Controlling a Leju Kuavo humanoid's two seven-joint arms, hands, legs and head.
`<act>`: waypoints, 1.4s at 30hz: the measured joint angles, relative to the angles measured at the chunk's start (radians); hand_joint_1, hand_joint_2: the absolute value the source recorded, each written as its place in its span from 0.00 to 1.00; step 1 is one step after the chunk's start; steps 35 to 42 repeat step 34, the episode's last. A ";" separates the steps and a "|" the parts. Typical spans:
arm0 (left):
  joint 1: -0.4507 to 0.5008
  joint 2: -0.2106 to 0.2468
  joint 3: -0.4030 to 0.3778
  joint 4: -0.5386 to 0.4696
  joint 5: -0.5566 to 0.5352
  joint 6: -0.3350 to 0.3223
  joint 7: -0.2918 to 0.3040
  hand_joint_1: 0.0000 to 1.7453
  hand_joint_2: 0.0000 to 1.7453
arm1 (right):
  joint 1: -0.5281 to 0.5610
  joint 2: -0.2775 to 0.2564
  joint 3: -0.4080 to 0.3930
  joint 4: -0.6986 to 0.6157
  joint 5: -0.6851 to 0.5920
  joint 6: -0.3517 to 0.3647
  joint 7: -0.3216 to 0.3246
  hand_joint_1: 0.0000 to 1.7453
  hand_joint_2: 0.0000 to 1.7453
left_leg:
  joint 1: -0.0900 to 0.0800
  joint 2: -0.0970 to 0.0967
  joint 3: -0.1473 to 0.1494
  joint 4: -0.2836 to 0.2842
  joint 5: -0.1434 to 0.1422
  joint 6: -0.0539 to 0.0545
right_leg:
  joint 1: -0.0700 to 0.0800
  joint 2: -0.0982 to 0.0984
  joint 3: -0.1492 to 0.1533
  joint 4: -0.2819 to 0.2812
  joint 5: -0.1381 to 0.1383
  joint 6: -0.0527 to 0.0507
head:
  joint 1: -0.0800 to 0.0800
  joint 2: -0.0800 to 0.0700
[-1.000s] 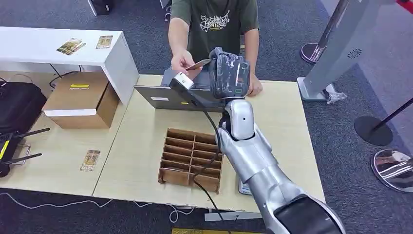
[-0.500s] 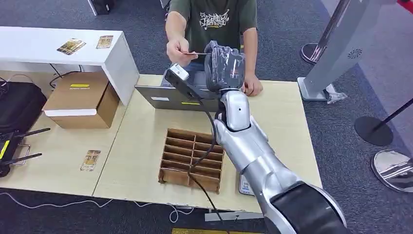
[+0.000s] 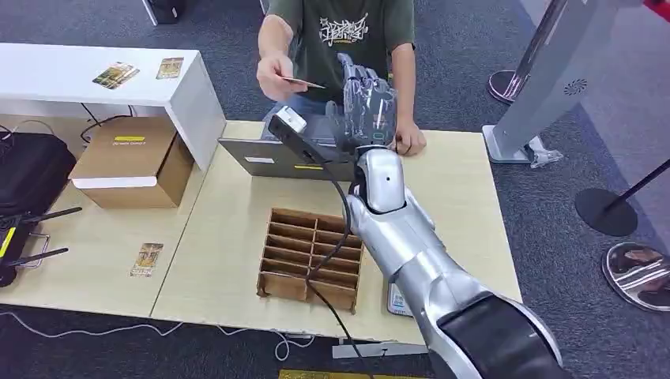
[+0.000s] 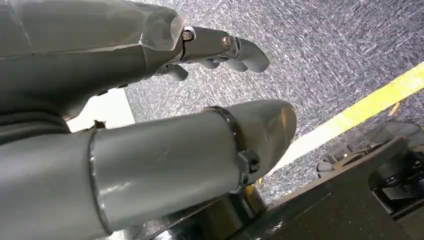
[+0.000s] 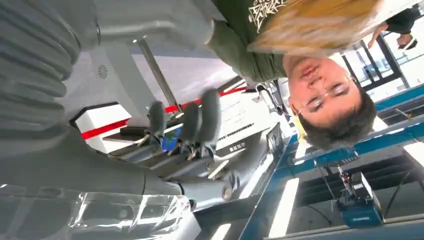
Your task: Pass the card to the sensor for recognition and then transmit it.
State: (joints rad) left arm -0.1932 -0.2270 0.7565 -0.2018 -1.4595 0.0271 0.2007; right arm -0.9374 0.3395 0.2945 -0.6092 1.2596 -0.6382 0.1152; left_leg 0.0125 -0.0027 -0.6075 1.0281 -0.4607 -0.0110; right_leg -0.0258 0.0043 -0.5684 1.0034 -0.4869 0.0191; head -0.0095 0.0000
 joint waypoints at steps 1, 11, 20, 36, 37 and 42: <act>0.000 0.000 0.000 0.000 -0.001 0.000 0.000 0.00 0.00 | 0.000 0.000 0.000 0.000 0.001 -0.003 0.000 0.00 1.00 | 0.000 0.000 0.000 0.000 0.000 0.000 | 0.000 0.000 0.000 0.000 0.000 0.000 | 0.000 0.000; 0.001 0.003 0.000 0.000 -0.001 0.009 0.005 0.00 0.00 | 0.016 0.000 0.000 -0.022 0.012 -0.028 -0.030 0.00 1.00 | 0.000 0.000 0.000 0.000 0.000 0.000 | 0.000 0.000 0.000 0.000 0.000 0.000 | 0.000 0.000; 0.018 0.010 0.000 0.000 0.014 0.026 -0.004 0.00 0.00 | 0.156 -0.005 0.000 -0.202 0.041 -0.033 -0.074 0.00 1.00 | 0.000 0.000 0.000 0.000 0.000 0.000 | 0.000 0.000 -0.001 0.000 0.000 0.000 | 0.000 0.000; 0.062 0.023 0.008 0.000 0.044 0.068 -0.027 0.00 0.00 | 0.596 -0.070 -0.029 -0.833 0.116 -0.035 -0.215 0.00 1.00 | 0.000 0.000 0.000 0.000 -0.001 0.000 | 0.000 0.000 -0.001 -0.001 -0.001 0.000 | 0.000 0.000; 0.062 0.023 0.008 0.000 0.044 0.068 -0.027 0.00 0.00 | 0.596 -0.070 -0.029 -0.833 0.116 -0.035 -0.215 0.00 1.00 | 0.000 0.000 0.000 0.000 -0.001 0.000 | 0.000 0.000 -0.001 -0.001 -0.001 0.000 | 0.000 0.000; 0.062 0.023 0.008 0.000 0.044 0.068 -0.027 0.00 0.00 | 0.596 -0.070 -0.029 -0.833 0.116 -0.035 -0.215 0.00 1.00 | 0.000 0.000 0.000 0.000 -0.001 0.000 | 0.000 0.000 -0.001 -0.001 -0.001 0.000 | 0.000 0.000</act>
